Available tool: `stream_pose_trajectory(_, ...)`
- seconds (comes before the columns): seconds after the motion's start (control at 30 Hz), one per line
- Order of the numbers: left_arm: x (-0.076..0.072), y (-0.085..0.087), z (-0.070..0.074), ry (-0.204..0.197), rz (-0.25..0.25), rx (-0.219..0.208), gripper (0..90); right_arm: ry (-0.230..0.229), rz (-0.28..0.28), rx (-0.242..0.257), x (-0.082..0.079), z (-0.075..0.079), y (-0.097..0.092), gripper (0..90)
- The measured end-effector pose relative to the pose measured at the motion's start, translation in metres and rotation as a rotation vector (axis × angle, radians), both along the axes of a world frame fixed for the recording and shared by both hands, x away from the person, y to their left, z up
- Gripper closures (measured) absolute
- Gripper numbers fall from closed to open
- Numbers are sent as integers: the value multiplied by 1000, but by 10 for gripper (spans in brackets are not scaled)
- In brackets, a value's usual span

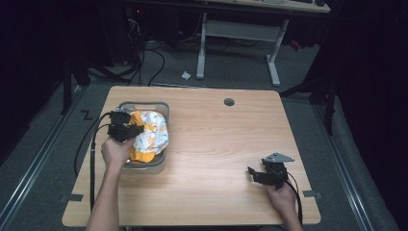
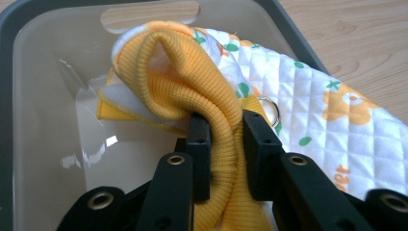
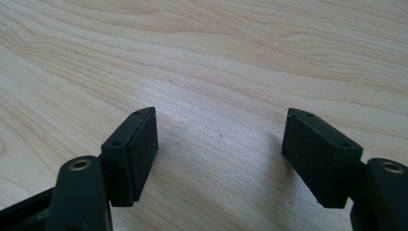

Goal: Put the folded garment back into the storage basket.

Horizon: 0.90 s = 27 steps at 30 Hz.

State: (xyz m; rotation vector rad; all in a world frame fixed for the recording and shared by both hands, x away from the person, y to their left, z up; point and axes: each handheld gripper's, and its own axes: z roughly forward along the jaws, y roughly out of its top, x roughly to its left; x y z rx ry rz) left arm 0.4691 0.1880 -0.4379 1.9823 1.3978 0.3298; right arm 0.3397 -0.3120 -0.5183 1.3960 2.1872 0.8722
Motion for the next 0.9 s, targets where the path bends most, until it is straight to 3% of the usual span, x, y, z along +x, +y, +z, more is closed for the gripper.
stream_pose_trajectory(0.07,2,-1,-4,13,1,36,747,0,0,0,0,0,0,288)
stream_pose_trajectory(0.27,6,-5,-11,28,4,70,732,0,0,0,0,0,0,288)
stream_pose_trajectory(0.37,6,-7,-13,40,8,106,709,0,0,0,0,0,0,288)
stream_pose_trajectory(0.5,6,-7,-12,53,35,108,645,0,0,0,0,0,0,288)
stream_pose_trajectory(0.73,-1,-3,-2,14,85,117,505,-1,-1,0,0,0,0,288)
stream_pose_trajectory(0.9,-11,-4,9,-51,95,86,433,-1,0,0,0,0,0,288)
